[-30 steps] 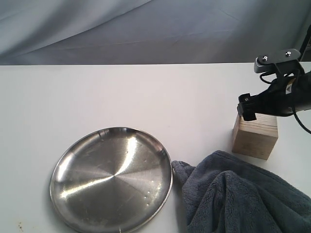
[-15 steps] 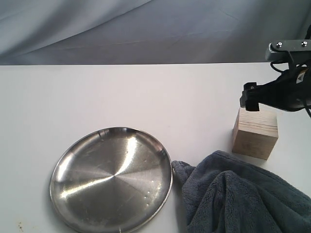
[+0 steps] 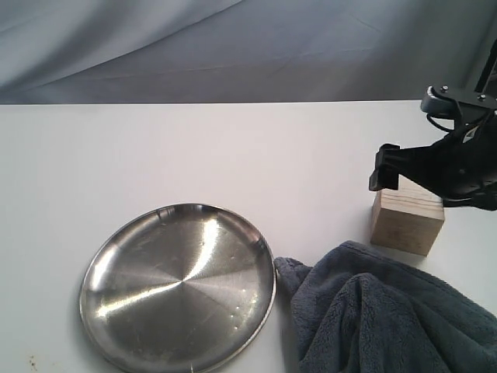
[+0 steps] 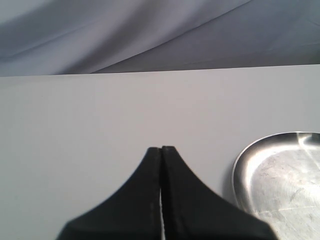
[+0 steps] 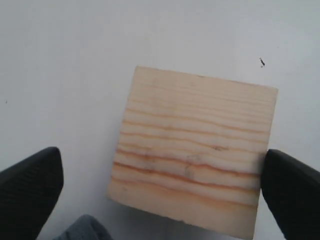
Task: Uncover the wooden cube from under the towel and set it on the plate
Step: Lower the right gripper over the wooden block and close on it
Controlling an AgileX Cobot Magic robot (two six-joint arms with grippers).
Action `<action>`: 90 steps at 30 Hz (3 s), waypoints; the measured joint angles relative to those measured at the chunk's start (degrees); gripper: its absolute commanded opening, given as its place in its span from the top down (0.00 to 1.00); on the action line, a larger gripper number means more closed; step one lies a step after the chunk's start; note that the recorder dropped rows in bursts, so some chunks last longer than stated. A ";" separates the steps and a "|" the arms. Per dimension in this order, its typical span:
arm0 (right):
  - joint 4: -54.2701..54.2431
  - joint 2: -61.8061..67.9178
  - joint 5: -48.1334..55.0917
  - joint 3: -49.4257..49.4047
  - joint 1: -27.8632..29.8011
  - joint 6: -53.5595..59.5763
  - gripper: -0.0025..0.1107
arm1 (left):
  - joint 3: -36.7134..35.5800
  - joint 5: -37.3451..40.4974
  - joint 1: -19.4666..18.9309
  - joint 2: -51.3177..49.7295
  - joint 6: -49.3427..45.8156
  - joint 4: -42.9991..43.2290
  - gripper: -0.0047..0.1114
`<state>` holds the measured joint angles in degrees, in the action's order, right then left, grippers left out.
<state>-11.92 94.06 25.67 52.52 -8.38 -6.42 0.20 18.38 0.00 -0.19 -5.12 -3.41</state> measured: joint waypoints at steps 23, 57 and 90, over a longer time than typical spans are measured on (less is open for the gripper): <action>-0.51 6.43 -7.08 -0.02 -2.28 -5.41 0.05 | 0.00 0.00 0.00 0.00 0.00 0.00 0.96; 8.17 8.13 -9.96 -0.02 -2.51 -3.99 0.98 | 0.00 0.00 0.00 0.00 0.00 0.00 0.96; 9.76 0.95 -6.02 -0.14 -2.51 11.49 0.98 | 0.00 0.00 0.00 0.00 0.00 0.00 0.96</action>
<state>-2.16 95.01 19.64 52.38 -10.88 5.07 0.20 18.38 0.00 -0.19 -5.12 -3.41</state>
